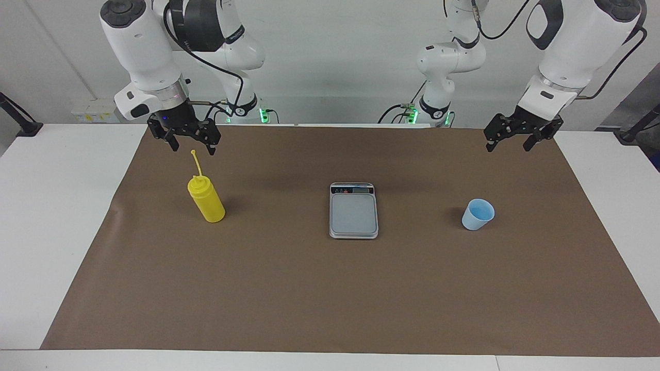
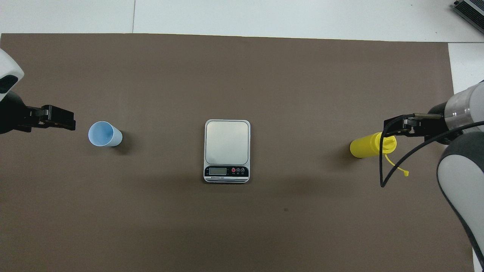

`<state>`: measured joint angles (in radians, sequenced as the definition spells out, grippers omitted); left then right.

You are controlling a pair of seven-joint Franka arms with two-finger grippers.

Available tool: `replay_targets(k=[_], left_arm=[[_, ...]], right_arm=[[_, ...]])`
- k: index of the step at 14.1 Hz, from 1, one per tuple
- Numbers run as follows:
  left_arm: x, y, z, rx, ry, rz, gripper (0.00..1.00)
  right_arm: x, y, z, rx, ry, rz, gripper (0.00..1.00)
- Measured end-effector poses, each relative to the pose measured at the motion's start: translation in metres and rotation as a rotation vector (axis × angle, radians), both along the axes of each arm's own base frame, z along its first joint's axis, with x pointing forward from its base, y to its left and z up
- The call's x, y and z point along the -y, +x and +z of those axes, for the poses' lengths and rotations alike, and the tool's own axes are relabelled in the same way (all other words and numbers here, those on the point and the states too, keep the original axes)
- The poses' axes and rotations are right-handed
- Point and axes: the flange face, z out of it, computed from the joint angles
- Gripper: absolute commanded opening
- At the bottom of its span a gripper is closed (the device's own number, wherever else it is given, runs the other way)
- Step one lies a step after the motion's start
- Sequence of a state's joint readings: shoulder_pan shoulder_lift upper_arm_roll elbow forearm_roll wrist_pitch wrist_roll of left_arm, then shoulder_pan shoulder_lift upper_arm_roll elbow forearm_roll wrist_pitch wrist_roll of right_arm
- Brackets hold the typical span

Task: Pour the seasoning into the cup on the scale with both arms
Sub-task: 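Reach the left gripper to the light blue cup and grasp it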

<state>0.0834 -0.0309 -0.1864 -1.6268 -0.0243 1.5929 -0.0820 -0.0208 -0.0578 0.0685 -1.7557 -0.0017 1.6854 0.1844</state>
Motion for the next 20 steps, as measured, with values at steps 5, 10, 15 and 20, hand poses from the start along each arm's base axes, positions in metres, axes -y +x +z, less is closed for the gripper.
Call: replay_targets(k=[5, 10, 15, 20], left_arm=[[0.001, 0.000, 0.000, 0.000, 0.000, -0.003, 1.00], [0.000, 0.000, -0.002, 0.000, 0.000, -0.005, 1.00], [-0.016, 0.009, -0.042, 0.038, -0.002, 0.030, 1.00], [-0.036, 0.023, -0.140, 0.057, -0.011, 0.069, 1.00]], right_arm=[[0.000, 0.000, 0.000, 0.000, 0.000, 0.000, 1.00], [0.000, 0.000, 0.000, 0.000, 0.000, 0.000, 1.00], [0.000, 0.000, 0.000, 0.000, 0.000, 0.000, 1.00], [0.000, 0.000, 0.000, 0.000, 0.000, 0.000, 1.00]])
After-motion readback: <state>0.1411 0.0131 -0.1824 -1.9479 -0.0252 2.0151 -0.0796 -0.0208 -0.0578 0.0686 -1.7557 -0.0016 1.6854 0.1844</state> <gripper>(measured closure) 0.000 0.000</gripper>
